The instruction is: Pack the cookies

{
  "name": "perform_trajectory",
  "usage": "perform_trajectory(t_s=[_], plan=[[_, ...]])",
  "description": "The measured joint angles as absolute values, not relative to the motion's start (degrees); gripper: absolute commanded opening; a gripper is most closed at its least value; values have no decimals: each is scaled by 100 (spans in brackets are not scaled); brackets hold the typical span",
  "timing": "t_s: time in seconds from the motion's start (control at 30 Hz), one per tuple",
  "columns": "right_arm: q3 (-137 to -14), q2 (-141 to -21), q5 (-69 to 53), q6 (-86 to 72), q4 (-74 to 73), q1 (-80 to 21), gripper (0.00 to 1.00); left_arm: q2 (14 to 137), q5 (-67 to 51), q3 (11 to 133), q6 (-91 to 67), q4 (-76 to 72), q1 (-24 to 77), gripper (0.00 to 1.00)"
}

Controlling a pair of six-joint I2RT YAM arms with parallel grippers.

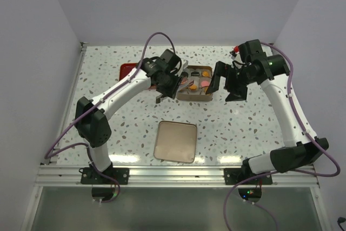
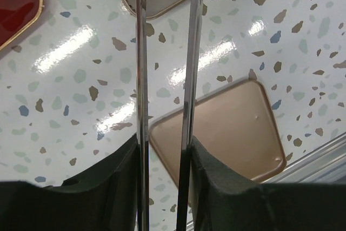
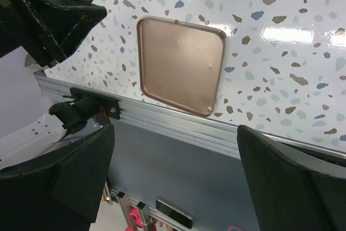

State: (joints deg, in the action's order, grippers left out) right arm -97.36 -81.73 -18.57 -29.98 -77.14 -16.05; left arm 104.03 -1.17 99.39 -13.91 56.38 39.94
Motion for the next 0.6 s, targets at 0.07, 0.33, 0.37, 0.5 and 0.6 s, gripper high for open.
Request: perform_trajectory(t_s=[0.07, 0.33, 0.37, 0.5, 0.6], plan=[[-9649, -8082, -1844, -3011, -7714, -1605, 99, 10403, -237, 9817, -1391, 5548, 4032, 29], [-9299, -7636, -1723, -3168, -7723, -1605, 99, 10405, -478, 9585, -1393, 5205, 4167, 29], [-9271, -7601, -1719, -3194, -7721, -1605, 99, 10412, -497, 9561, -1391, 5183, 4171, 30], [-9150, -7481, -1691, -3275, -7721, -1605, 99, 10427, -543, 9474, -1387, 5129, 4171, 34], [-9078, -7397, -1634, -3345, -7719, -1605, 99, 10436, -574, 9391, -1385, 5078, 4174, 36]])
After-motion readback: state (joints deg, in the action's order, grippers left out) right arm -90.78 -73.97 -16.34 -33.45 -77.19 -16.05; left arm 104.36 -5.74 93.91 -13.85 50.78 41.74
